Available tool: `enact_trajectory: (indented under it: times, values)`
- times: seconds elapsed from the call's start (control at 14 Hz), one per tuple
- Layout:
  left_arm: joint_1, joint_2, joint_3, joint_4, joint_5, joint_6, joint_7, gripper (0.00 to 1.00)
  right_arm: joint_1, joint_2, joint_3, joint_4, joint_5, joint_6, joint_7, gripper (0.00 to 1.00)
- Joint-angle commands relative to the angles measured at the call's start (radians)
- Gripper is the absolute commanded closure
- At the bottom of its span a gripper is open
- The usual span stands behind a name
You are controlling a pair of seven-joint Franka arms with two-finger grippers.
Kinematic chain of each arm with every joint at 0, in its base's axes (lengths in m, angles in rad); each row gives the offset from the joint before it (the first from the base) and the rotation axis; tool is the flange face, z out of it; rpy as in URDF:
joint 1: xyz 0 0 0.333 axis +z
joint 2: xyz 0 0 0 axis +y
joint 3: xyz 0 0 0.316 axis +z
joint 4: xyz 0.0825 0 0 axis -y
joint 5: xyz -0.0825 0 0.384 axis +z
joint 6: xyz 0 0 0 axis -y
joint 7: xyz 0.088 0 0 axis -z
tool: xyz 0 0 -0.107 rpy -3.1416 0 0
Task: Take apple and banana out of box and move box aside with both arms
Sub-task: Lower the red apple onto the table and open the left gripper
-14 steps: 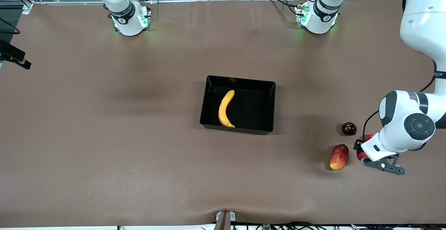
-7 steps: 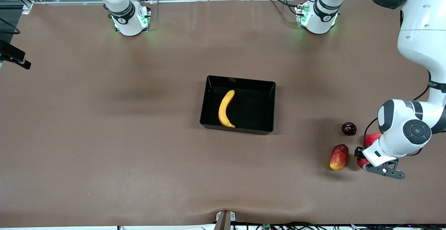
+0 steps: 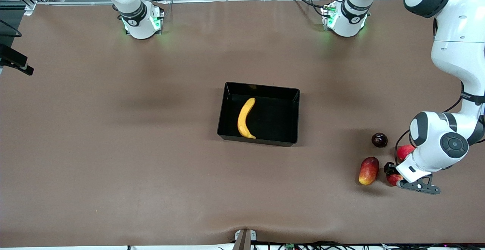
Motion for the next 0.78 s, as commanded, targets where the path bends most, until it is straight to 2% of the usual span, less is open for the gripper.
enact_trajectory:
  times: [0.0,0.28,0.57,0.71]
  values:
    - [-0.002,0.002,0.004,0.021,-0.035,0.011,-0.001,0.0,-0.007,0.002,0.003,0.008,-0.001,-0.006,-0.005,0.0]
    - [0.011,-0.056,-0.018,0.006,-0.075,-0.046,0.003,0.0,-0.007,0.002,0.003,0.008,-0.001,-0.006,-0.005,0.0]
    - [0.014,-0.144,-0.099,-0.003,-0.082,-0.202,-0.067,0.0,-0.007,0.002,0.003,0.008,-0.001,-0.006,-0.005,0.0]
    - [0.014,-0.197,-0.143,-0.04,-0.082,-0.251,-0.105,0.0,-0.009,0.004,0.003,0.008,-0.002,-0.006,-0.005,0.0]
